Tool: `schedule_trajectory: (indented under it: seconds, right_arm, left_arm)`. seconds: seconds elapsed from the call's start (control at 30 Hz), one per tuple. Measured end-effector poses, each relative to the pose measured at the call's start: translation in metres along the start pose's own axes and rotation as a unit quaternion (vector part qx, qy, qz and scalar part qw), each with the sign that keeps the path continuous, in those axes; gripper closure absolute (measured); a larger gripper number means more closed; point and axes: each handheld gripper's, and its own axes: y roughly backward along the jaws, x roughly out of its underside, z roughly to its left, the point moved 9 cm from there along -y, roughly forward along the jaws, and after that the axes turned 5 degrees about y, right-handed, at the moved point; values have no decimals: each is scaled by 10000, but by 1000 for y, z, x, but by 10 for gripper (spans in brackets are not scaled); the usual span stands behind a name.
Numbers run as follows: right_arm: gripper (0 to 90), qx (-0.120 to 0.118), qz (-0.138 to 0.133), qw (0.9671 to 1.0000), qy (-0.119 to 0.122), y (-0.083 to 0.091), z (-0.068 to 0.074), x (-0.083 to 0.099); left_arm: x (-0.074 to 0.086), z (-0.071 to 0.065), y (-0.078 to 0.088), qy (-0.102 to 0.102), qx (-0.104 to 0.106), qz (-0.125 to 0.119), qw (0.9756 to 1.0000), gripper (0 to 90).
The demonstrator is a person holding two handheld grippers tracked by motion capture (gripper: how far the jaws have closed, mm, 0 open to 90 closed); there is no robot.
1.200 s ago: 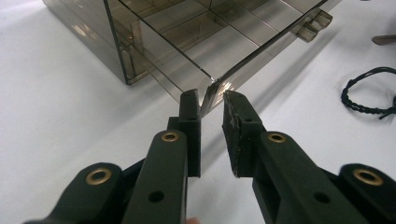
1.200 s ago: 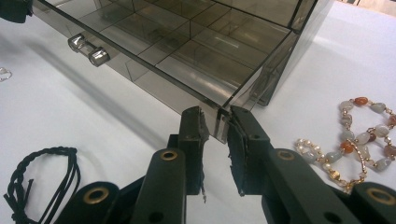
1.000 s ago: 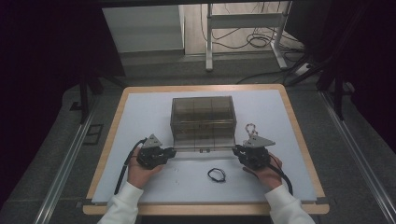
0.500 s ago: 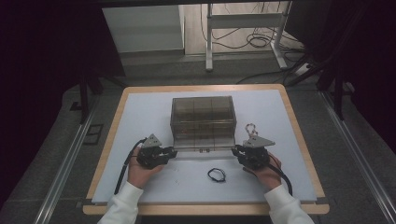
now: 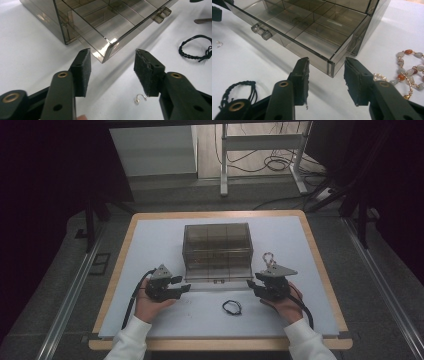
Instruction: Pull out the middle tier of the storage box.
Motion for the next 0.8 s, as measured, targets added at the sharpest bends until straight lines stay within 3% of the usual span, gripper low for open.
schedule_trajectory:
  seconds: [0.3,0.57,0.8]
  right_arm:
    - [483,-78,-24,9999,-121,8,2,-1]
    - [466,-15,-41,10000,-87,22,2,-1]
    - [452,-126,-39,9999,-95,32,7,2]
  left_arm:
    - [0,1,9,70,-10,-40,10000,367]
    - [4,-1,18,46,-21,-35,10000,346]
    - [7,0,25,33,-73,-53,10000,340]
